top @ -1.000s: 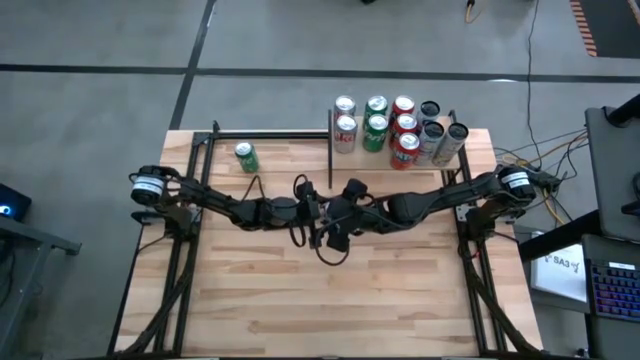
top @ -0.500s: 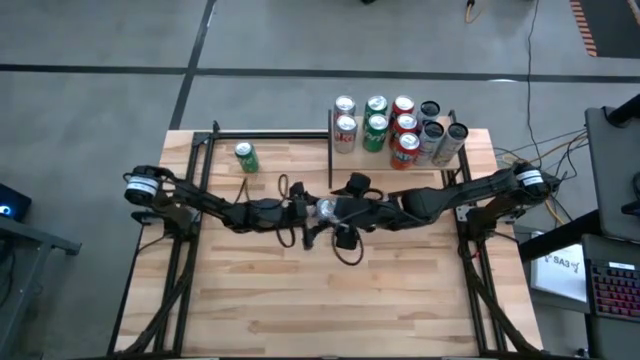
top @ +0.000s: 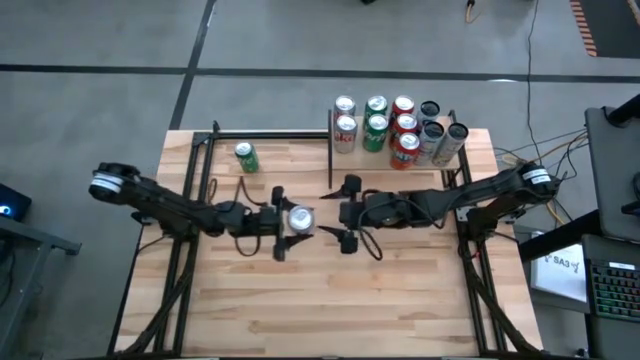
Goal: Place canned beverage on shelf
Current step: Put the silver soda can on the shelf aligned in front of the other silver soda can
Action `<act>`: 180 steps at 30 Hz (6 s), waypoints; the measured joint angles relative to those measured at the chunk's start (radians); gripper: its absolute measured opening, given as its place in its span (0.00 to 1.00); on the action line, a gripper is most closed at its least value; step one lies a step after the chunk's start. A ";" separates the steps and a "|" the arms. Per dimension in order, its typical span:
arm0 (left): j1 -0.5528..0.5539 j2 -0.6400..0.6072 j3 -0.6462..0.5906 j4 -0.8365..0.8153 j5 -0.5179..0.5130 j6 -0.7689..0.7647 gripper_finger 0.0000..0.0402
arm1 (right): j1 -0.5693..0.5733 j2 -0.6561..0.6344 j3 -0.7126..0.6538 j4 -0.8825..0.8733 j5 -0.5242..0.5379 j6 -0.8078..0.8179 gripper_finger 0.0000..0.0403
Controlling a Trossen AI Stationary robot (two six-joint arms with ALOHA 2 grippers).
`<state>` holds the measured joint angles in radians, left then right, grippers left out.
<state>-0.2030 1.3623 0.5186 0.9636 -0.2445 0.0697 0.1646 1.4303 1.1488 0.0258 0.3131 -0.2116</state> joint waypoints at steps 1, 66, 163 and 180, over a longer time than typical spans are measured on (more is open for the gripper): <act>-0.007 -0.021 -0.007 -0.003 0.000 0.000 0.71 | 0.000 0.000 -0.019 0.049 -0.009 -0.009 0.82; -0.029 -0.057 0.047 -0.139 -0.154 0.107 0.79 | -0.012 0.217 -0.049 0.720 -0.066 0.059 0.70; 0.457 -0.300 0.034 -0.561 -0.498 0.449 0.66 | -0.138 0.141 -0.186 0.585 0.808 0.443 0.70; 0.461 -0.264 0.035 -0.541 -0.509 0.487 0.66 | -0.184 0.163 -0.187 0.585 0.869 0.444 0.70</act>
<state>0.2577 1.0985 0.5537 0.4229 -0.7532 0.5564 -0.0196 1.5934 0.9623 0.6109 1.1820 0.2325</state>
